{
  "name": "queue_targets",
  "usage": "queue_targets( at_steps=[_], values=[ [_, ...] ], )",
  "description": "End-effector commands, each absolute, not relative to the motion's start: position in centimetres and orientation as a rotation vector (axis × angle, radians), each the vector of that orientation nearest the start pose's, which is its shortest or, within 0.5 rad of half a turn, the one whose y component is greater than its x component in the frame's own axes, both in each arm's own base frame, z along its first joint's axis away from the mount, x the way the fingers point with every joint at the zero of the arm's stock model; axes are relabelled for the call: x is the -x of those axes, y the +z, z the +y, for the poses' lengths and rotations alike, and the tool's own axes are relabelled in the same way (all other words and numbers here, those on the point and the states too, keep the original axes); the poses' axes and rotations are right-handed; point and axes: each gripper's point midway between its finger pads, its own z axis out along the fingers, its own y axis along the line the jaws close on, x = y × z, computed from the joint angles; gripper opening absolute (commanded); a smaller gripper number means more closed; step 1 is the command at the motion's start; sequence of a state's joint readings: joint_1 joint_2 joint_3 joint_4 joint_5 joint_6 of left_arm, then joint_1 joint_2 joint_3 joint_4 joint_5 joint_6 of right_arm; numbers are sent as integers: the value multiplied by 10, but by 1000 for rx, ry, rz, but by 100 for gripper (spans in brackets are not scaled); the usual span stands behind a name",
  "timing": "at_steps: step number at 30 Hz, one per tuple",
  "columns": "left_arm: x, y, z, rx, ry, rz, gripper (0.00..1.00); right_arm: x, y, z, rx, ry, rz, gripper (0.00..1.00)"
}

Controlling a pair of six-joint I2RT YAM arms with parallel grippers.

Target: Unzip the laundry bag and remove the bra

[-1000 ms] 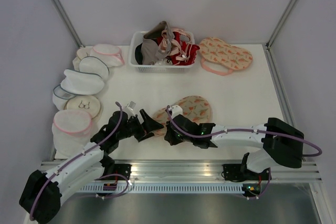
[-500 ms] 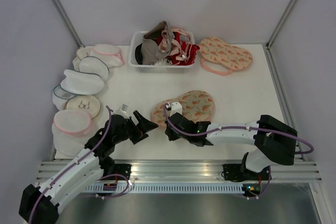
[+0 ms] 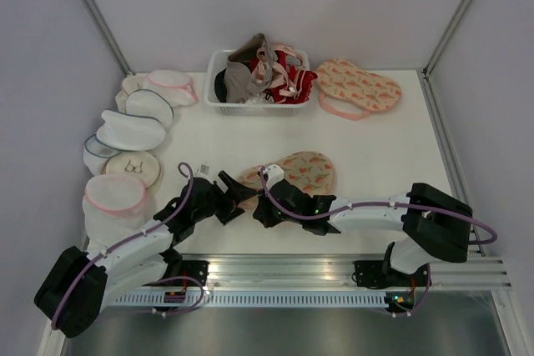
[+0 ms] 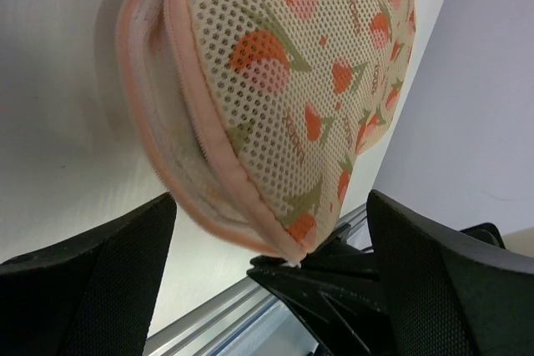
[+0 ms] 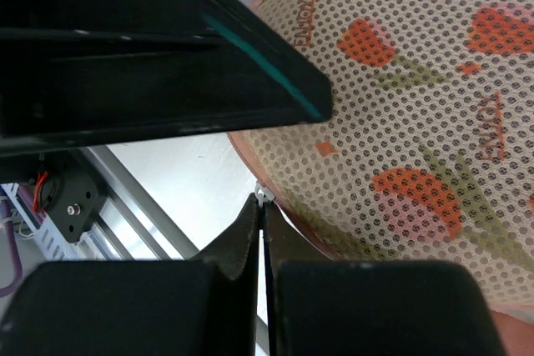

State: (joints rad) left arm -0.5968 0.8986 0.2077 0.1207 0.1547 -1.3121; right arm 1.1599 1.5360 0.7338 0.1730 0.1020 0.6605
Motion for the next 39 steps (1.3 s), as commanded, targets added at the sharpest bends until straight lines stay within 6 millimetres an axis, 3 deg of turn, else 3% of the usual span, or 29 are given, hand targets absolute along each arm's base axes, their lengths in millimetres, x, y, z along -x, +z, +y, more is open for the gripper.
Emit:
queue_targets(
  at_steps=[1,4,6,7,9,10,11,16,20,23,27,32,36,37,39],
  values=[
    [-209,99,-230,749,-1324,2177,94,-153,95,394,529,988,2196,0],
    [-209,99,-233,736,-1340,2170,82,-153,100,397,529,1012,2175,1],
    [-209,100,-232,729,-1353,2148,67,-153,102,398,535,1015,2173,0],
    [-210,102,-231,730,-1354,2134,49,-153,102,398,536,1015,2172,0],
    [-211,104,-229,725,-1350,2116,31,-152,100,398,546,1009,2184,0],
    [-211,104,-228,725,-1342,2116,13,-152,99,397,550,999,2188,1],
    [-211,103,-227,721,-1331,2119,4,-153,97,395,553,978,2200,0],
    [-213,105,-221,673,-1272,2117,2,-157,80,372,585,772,2309,1],
    [-217,103,-217,608,-1232,2128,2,-164,48,320,552,393,2460,0],
    [-221,105,-216,513,-1183,2160,2,-167,36,264,454,54,2537,0],
    [-230,109,-210,418,-1146,2184,2,-176,28,229,356,-80,2545,0],
    [-253,121,-202,256,-1061,2213,2,-196,41,191,202,-230,2483,0],
    [-287,119,-192,191,-999,2239,2,-200,57,180,170,-257,2438,1],
    [-300,129,-193,177,-1003,2218,2,-199,60,180,173,-248,2434,0],
    [-315,118,-197,155,-1023,2254,2,-197,61,179,179,-236,2441,0]
  ],
)
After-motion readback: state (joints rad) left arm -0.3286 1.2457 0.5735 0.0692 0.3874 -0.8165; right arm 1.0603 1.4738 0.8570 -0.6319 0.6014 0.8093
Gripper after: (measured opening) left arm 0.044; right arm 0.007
